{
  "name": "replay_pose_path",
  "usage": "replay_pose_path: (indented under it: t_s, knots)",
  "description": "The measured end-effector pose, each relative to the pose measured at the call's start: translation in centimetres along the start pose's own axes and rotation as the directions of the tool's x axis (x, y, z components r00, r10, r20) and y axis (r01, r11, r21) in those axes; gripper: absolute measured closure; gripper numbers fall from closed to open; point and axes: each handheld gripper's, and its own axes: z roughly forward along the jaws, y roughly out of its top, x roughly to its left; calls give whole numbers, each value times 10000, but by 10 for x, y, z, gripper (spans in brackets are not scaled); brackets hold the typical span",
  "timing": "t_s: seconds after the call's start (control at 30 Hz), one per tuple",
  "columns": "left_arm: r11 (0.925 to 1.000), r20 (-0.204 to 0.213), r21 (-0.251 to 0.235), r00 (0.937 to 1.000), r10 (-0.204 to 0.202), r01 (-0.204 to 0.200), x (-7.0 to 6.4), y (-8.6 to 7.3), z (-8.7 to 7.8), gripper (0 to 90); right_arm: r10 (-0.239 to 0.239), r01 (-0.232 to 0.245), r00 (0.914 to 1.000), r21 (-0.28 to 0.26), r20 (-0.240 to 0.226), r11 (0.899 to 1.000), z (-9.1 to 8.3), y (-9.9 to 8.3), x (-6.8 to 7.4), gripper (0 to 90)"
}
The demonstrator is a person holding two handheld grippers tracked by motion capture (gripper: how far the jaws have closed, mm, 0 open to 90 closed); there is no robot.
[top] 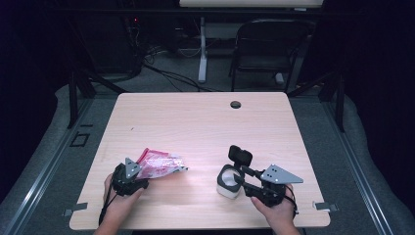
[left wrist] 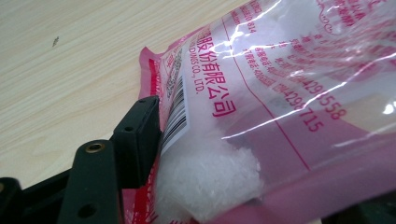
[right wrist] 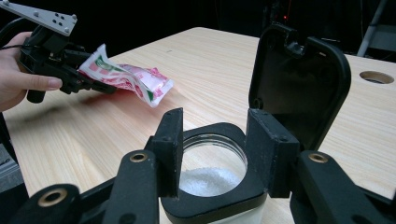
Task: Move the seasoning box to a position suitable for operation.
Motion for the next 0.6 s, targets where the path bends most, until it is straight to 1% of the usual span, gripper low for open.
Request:
replay_pose_path:
  t_s: [0.13, 0.2, 0.27, 0.37, 0.43, 0.47, 0.6]
  knots:
    - [10000, 26, 45, 10000, 77, -77, -3, 1, -3, 374, 18, -18, 10000, -23, -9, 10000, 0, 0, 0, 566]
    - [9997, 12, 163, 9998, 178, -178, -4, 0, -5, 374, -27, 27, 10000, 29, 20, 10000, -1, 0, 0, 566]
    - [9993, 84, 287, 9997, 233, -235, -5, -1, -6, 374, 47, -47, 10000, -44, -20, 10000, 0, 0, 0, 566]
    - [9992, 152, 359, 9997, 181, -186, -6, -2, -8, 374, 16, -16, 10000, -30, -12, 10000, 0, 0, 0, 566]
    - [9982, 161, 528, 9995, 285, -293, -7, -3, -10, 375, 20, -20, 10000, -34, -21, 10000, 0, 0, 0, 565]
    - [9980, 161, 534, 9994, 316, -324, -8, -3, -10, 375, -2, 2, 10000, -7, -15, 10000, 0, 0, 0, 565]
    - [9958, 77, 634, 9979, 650, -654, -10, -4, -12, 375, 2, -2, 10000, -7, -17, 10000, 0, 0, 0, 565]
